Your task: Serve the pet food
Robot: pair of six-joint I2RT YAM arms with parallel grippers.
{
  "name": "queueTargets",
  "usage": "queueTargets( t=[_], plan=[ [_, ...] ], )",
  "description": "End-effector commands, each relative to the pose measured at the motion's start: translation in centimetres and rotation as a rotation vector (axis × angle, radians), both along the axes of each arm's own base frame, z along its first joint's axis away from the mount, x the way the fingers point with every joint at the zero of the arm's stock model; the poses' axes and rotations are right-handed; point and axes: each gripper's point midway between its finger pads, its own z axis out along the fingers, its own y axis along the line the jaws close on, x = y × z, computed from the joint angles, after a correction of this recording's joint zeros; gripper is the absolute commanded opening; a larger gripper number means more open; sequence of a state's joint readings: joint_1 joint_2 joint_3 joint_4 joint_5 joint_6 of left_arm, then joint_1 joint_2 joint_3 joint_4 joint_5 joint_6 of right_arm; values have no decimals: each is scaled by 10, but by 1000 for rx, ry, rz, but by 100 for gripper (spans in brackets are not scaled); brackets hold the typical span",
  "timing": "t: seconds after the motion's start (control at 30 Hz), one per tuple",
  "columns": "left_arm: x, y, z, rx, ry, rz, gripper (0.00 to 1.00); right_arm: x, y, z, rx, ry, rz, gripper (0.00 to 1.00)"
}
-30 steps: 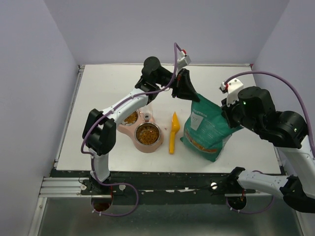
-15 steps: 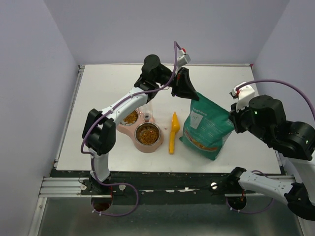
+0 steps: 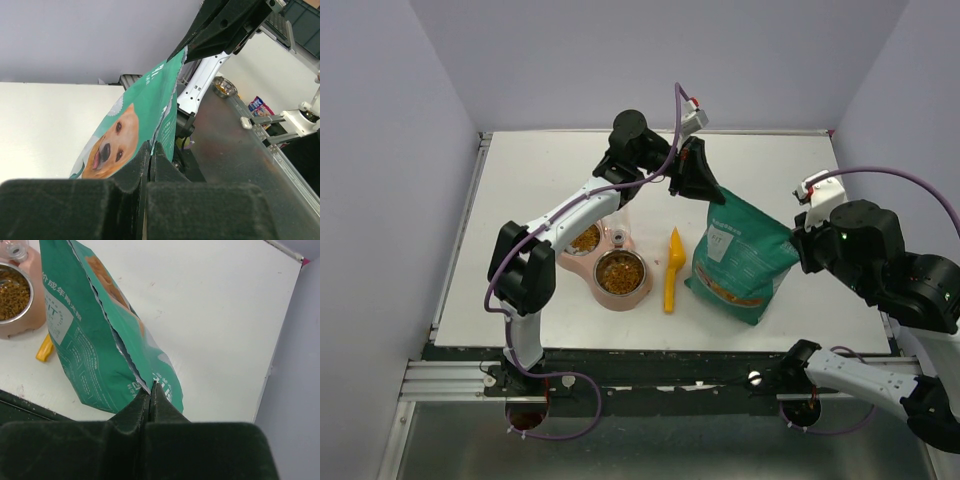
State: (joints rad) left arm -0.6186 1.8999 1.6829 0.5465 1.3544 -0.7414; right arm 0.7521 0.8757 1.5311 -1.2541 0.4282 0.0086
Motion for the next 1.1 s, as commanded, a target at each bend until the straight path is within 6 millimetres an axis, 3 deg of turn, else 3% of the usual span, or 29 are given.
queueTargets(
  t=[0.0, 0.07, 0.1, 0.13, 0.27, 0.53, 0.57, 0.6, 0.63, 0.8, 0.9, 1.07],
  plan=[
    [18, 15, 35, -81, -91, 86, 0, -22, -47, -17, -162, 47, -81, 0],
    [17, 15, 33, -75, -82, 84, 0, -24, -50, -15, -149, 32, -90, 0],
    [17, 15, 33, -75, -82, 84, 0, -24, -55, -13, -151, 18, -116, 28],
    [16, 15, 33, -75, -80, 84, 0, -24, -59, -12, -155, 8, -133, 37],
    [16, 15, 32, -71, -74, 86, 0, -28, -66, -14, -176, -7, -127, 2],
    [15, 16, 32, -68, -68, 92, 0, -29, -55, -13, -131, 13, -94, 0],
    [16, 15, 32, -69, -65, 102, 0, -28, -58, -12, -129, 6, -116, 16],
    [17, 15, 30, -63, -58, 114, 0, -28, -62, -9, -135, -7, -131, 41],
    [19, 14, 28, -56, -60, 130, 0, -29, -64, -5, -123, -25, -137, 48],
    [19, 16, 25, -27, -72, 161, 28, -30, -45, 2, -68, -1, -57, 52],
    [17, 17, 26, -29, -81, 160, 33, -27, -29, -8, -76, 46, 2, 62],
    [12, 15, 26, -29, -77, 148, 41, -17, -14, -1, -38, 20, 36, 69]
  ],
)
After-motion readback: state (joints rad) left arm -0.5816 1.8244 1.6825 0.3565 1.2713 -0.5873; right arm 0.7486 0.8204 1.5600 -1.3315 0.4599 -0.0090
